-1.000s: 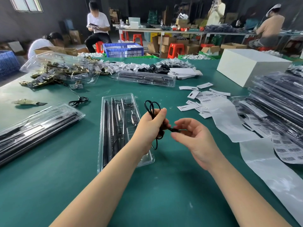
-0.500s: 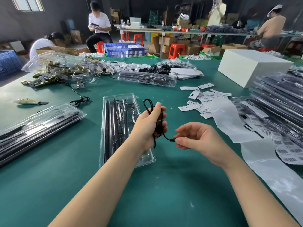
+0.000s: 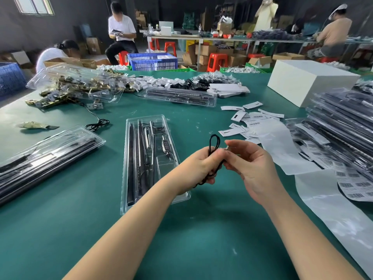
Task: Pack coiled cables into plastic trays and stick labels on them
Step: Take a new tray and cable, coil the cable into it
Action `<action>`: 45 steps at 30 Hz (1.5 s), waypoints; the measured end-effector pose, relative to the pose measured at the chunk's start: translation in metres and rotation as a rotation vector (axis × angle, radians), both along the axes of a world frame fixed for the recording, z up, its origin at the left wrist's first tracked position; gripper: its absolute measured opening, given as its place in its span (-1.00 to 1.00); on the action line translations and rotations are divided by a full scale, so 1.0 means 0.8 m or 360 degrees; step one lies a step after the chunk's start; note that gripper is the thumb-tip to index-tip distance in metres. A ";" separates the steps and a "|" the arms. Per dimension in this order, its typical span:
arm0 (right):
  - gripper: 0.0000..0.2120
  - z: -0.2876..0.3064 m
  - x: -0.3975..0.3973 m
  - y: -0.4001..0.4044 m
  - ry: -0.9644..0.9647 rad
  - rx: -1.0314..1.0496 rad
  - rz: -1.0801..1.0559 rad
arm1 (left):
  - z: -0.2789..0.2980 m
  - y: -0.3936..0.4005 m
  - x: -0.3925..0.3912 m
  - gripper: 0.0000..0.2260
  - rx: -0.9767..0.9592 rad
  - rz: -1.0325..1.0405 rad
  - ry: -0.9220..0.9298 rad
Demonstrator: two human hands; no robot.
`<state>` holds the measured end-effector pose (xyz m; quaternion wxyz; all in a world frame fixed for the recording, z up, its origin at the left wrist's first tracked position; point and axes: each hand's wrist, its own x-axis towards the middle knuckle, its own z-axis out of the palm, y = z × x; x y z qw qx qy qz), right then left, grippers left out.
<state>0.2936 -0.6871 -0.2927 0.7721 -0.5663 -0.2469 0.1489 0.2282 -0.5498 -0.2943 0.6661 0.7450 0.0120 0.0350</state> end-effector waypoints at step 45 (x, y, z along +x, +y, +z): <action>-0.72 0.003 0.012 0.074 0.0199 -0.1466 0.0464 | -0.016 0.065 -0.006 -0.88 0.1452 0.0611 -0.0045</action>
